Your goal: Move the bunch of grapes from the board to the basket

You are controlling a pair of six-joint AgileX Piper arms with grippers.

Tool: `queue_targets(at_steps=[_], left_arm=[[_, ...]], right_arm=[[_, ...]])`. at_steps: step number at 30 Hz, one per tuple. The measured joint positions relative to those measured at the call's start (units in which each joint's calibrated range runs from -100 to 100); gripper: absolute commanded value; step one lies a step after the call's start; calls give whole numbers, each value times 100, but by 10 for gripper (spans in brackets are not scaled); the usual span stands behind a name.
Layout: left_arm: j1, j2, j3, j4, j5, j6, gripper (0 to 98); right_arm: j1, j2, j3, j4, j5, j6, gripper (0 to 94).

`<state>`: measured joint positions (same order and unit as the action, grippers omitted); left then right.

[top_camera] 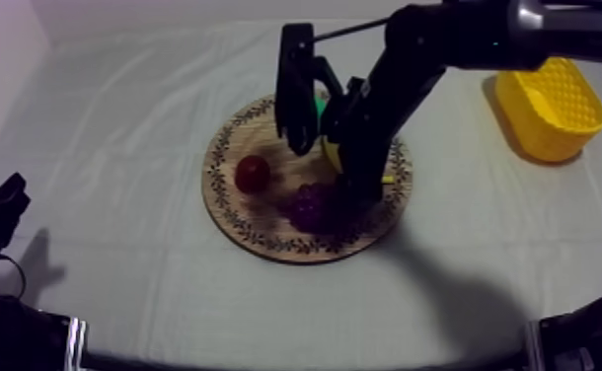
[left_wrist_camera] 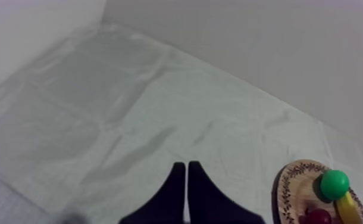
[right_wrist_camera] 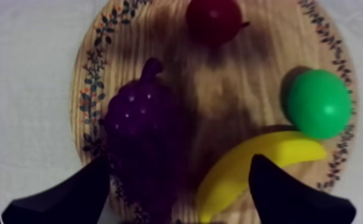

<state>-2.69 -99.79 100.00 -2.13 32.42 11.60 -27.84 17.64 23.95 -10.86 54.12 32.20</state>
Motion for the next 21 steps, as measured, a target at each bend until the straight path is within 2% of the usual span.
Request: queue_targets(at_steps=[14,17,21], left_arm=[[0,0,0,0,0,0,1],[0,0,0,0,0,0,1],[0,0,0,0,0,0,1]], right_arm=[[-193,811,-16,3,-522,-80,705],[-203,1010,-132,36,-587,-85,658],[-177,1210,-223,13,-601,-52,526]])
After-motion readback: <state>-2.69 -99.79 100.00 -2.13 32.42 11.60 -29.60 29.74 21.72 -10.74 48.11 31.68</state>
